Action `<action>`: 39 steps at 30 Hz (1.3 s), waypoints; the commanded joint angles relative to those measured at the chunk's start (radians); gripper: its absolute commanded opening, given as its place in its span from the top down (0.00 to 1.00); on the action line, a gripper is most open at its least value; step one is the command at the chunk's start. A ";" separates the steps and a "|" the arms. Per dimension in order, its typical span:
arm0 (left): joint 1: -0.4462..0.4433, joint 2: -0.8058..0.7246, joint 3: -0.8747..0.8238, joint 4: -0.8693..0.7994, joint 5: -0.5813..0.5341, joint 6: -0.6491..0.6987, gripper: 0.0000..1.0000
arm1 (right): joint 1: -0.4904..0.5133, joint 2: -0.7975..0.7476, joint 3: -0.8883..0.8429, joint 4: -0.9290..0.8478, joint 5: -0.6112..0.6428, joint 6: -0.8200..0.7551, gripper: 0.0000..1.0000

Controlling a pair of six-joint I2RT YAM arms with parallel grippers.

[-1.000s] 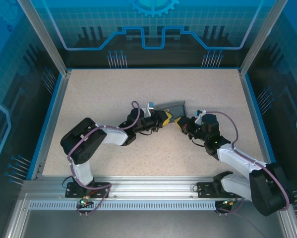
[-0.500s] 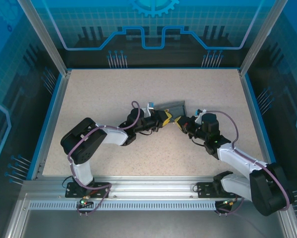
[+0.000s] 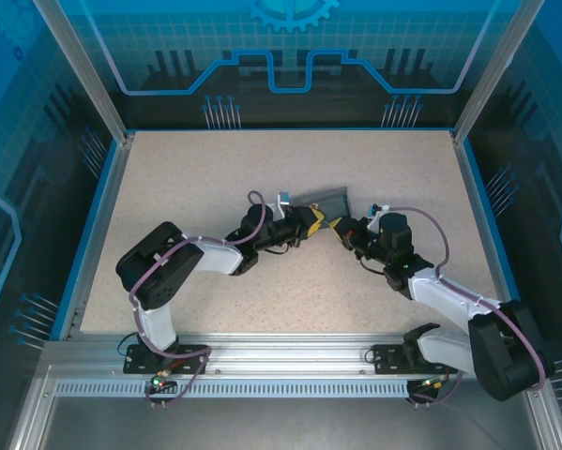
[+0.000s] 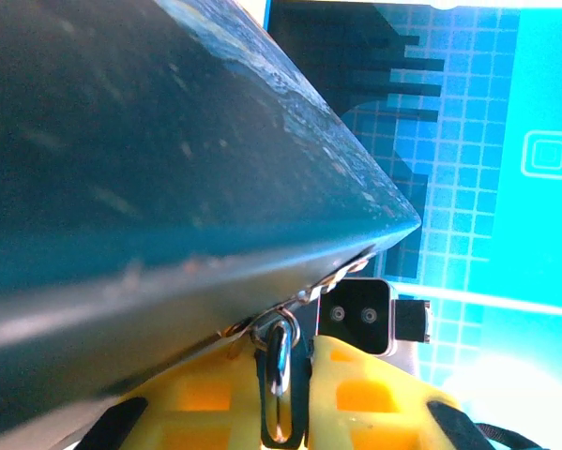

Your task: Unlock a padlock with a key

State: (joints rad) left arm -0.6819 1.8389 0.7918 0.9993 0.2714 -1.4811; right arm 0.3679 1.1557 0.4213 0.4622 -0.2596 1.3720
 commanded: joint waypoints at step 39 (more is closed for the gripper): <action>-0.082 0.033 0.060 0.158 0.020 -0.070 1.00 | 0.052 0.113 -0.053 0.245 0.048 -0.002 1.00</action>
State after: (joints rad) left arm -0.7052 1.8824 0.8089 1.0676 0.1585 -1.5394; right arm 0.3809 1.2499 0.3717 0.6735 -0.1864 1.3624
